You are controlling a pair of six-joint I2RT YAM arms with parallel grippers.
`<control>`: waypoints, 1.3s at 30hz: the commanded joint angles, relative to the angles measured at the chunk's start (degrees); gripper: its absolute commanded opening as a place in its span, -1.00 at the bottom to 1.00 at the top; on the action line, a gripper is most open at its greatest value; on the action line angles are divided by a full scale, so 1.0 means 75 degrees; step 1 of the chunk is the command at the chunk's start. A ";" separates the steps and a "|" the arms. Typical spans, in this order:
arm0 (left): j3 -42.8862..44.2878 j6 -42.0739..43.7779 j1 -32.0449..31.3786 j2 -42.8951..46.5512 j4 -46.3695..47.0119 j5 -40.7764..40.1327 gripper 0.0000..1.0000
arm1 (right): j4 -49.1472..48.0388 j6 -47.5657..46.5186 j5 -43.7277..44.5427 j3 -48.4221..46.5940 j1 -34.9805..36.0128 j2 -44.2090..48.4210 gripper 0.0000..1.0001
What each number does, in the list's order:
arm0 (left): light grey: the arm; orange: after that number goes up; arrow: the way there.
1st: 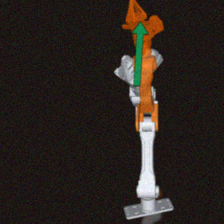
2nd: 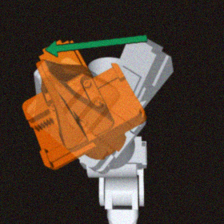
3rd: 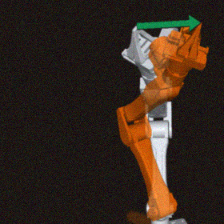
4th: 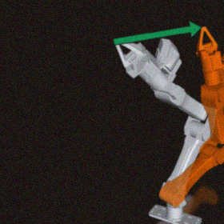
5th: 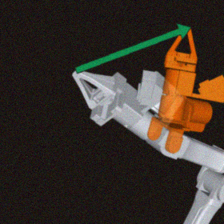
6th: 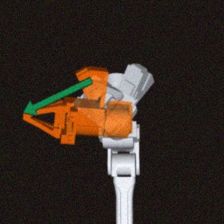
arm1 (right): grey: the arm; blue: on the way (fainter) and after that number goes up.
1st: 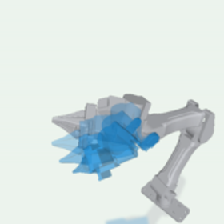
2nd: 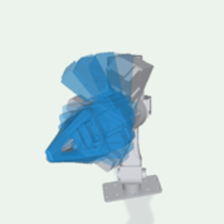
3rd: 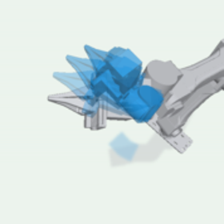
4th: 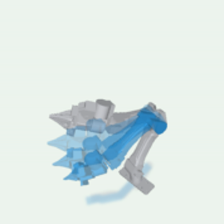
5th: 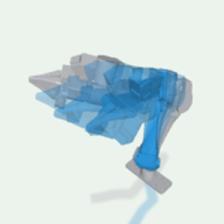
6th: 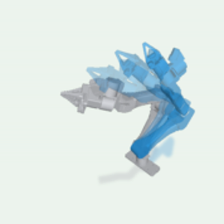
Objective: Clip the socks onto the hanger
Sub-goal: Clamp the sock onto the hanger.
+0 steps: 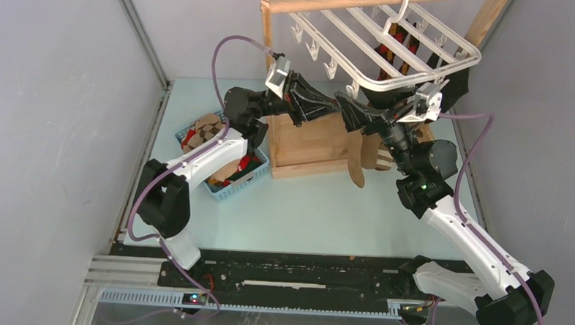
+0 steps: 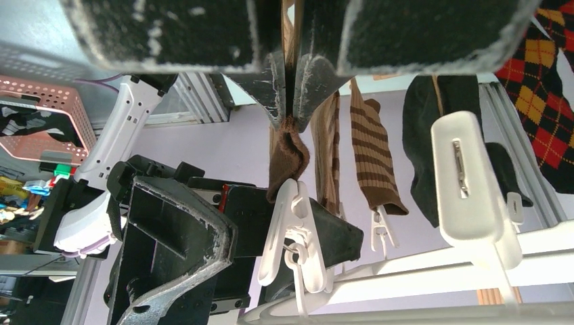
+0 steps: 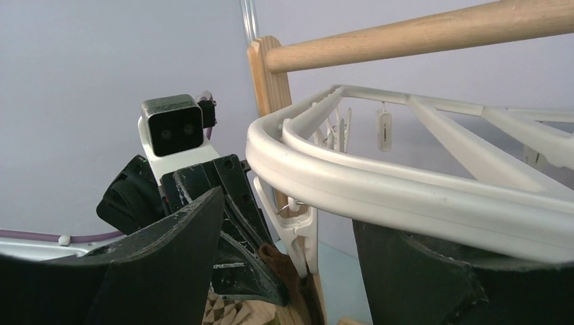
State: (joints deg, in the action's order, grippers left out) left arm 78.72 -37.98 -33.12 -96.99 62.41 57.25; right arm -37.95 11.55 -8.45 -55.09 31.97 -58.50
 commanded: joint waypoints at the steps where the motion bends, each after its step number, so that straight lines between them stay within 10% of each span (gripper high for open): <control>1: 0.0535 -0.0185 -0.0066 -0.0046 0.0151 0.0031 -0.98 | -0.0668 0.0038 0.0107 -0.0003 -0.0008 -0.0074 0.54; 36: 0.0808 -0.0220 -0.0070 -0.0018 -0.0118 -0.0009 -0.98 | -0.0910 0.0061 -0.0022 0.0166 0.0057 0.0014 -0.55; 39: 0.0831 -0.0233 -0.0063 0.0000 -0.0178 0.0057 -0.99 | -0.0844 0.0099 0.0096 0.0162 0.0040 0.0019 -0.96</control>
State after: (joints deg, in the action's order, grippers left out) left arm 80.18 -38.85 -33.26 -97.56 60.42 57.28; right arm -42.63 12.10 -8.25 -54.02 32.34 -59.27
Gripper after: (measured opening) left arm 0.054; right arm 0.336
